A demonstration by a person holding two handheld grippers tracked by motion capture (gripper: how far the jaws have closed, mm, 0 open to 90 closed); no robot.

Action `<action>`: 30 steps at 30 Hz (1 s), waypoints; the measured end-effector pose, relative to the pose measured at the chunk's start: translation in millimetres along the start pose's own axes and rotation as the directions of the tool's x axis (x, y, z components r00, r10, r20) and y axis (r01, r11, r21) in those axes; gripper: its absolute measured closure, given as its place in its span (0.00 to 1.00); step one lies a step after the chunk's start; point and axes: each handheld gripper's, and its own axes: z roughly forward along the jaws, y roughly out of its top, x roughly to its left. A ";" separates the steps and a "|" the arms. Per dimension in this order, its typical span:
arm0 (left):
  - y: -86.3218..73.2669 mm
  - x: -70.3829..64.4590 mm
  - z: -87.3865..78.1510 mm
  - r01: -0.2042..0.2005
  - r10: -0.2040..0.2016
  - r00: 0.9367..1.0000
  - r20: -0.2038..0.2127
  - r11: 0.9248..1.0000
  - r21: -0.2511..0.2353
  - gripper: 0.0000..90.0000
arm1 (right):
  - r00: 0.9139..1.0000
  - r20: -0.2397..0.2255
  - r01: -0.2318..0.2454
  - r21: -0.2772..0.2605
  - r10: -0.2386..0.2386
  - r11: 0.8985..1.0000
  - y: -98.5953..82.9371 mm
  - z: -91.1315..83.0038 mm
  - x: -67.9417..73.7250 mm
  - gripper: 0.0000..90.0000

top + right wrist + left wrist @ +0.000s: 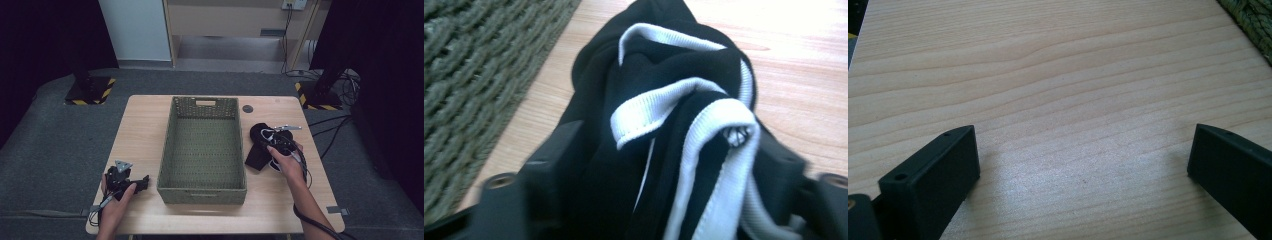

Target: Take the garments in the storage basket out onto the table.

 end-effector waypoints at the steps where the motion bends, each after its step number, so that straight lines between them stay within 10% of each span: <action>1: 0.0 0.0 0.0 0.000 0.000 1.000 0.000 1.000 0.000 0.00 | 1.000 0.000 -0.007 0.001 0.007 1.000 0.7 -1.6 0.3 0.15; 30: 0.0 0.0 0.0 0.000 0.000 1.000 0.000 1.000 0.000 0.00 | 0.999 -0.016 0.035 -0.138 -0.038 0.990 21.5 -67.3 17.4 0.03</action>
